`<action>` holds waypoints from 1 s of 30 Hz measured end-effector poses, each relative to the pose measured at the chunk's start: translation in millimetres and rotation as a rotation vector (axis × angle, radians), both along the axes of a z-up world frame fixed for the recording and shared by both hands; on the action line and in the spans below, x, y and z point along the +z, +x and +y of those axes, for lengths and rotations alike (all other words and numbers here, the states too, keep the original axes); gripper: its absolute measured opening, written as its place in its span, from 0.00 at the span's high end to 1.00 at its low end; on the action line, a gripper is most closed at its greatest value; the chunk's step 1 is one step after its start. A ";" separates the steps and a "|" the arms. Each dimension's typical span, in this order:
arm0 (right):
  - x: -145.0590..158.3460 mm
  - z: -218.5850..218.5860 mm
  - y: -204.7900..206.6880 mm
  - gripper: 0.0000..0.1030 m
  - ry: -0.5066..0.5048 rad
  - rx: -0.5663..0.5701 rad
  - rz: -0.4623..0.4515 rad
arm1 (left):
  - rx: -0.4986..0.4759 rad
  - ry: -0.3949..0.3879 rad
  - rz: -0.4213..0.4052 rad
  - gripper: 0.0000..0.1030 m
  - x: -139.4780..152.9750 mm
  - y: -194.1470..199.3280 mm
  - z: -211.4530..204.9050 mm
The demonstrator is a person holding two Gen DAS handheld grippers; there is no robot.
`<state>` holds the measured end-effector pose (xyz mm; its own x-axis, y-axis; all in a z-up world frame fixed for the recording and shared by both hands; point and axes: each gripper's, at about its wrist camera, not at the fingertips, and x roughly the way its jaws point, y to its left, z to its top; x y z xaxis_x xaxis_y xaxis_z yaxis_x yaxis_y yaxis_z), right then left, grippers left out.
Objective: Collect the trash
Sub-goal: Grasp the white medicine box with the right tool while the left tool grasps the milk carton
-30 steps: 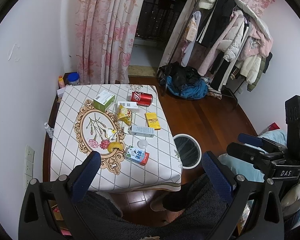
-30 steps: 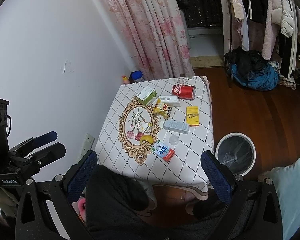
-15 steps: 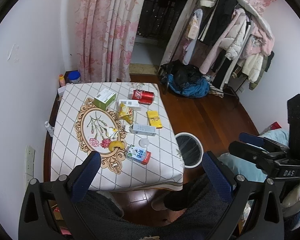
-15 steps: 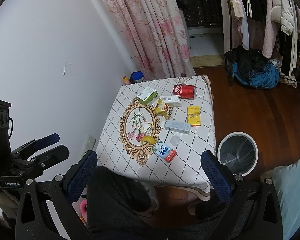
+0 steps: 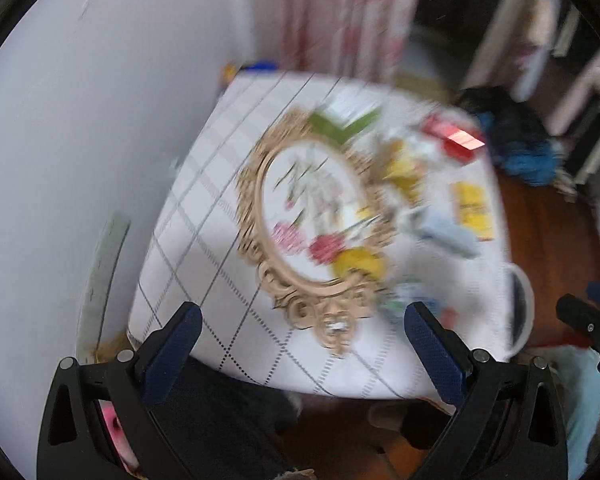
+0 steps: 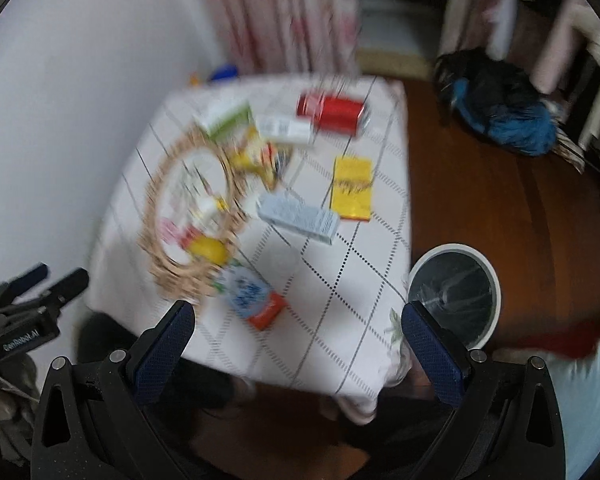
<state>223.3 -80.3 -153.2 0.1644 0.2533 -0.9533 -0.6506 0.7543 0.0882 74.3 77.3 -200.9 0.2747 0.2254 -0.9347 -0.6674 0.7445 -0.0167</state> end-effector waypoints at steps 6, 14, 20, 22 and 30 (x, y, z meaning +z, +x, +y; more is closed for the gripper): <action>-109.9 78.1 54.2 0.02 -0.192 0.164 0.032 | 0.142 -0.062 0.124 0.00 -84.0 16.4 32.3; -190.0 136.4 81.4 0.14 -0.384 0.337 0.017 | 0.189 -0.117 0.198 0.00 -133.5 35.0 56.1; -182.3 136.9 91.3 0.51 -0.277 0.296 0.113 | 0.168 -0.115 0.203 0.00 -128.7 43.0 51.8; -178.7 124.7 92.0 0.54 -0.257 0.253 0.133 | 0.153 -0.107 0.198 0.00 -119.8 46.6 44.0; -141.4 16.8 106.8 0.57 -0.123 -0.075 0.151 | 0.114 -0.179 0.082 0.00 -62.9 48.2 -15.3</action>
<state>330.1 -63.4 -294.7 0.0312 0.1263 -0.9915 -0.5785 0.8112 0.0852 122.5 61.9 -263.8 0.1780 0.0789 -0.9809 -0.7516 0.6543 -0.0838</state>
